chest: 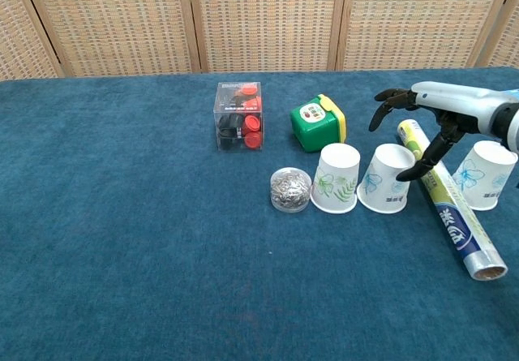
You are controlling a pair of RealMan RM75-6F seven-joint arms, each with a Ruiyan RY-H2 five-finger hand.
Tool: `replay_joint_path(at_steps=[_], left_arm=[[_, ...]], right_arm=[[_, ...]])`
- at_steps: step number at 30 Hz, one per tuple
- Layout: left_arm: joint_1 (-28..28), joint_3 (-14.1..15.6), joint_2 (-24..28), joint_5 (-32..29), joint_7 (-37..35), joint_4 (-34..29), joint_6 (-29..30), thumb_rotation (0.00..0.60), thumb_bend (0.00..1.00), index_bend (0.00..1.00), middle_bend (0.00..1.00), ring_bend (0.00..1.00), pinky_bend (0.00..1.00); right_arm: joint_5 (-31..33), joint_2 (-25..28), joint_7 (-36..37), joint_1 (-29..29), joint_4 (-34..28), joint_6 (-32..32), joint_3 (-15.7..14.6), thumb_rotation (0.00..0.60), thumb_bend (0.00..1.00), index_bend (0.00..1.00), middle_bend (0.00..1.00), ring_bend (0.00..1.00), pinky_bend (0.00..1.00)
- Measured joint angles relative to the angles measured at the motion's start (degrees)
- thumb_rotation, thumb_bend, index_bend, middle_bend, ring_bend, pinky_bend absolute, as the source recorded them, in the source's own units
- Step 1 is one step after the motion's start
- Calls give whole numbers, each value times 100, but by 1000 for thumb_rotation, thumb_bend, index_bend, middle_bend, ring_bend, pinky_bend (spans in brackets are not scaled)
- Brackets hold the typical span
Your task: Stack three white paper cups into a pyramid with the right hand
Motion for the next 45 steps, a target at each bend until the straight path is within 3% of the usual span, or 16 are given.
replay_joint_path(at_steps=[9, 18, 26, 45], left_arm=[[19, 10, 19, 43, -22, -8, 54, 600, 206, 0, 0, 0, 0], [26, 28, 6, 86, 25, -14, 52, 600, 207, 0, 0, 0, 0], [30, 42, -36, 105, 114, -22, 12, 600, 206, 0, 0, 0, 0], [21, 67, -99, 143, 200, 2, -59, 600, 206, 0, 0, 0, 0]], right_arm=[[312, 589, -612, -99, -810, 333, 8, 600, 131, 277, 0, 0, 0], [593, 1077, -743, -301, -1016, 520, -23, 600, 132, 277, 0, 0, 0], [696, 1156, -507, -533, -639, 457, -214, 600, 131, 277, 0, 0, 0], [625, 615, -43, -582, 334, 145, -224, 600, 131, 277, 0, 0, 0]])
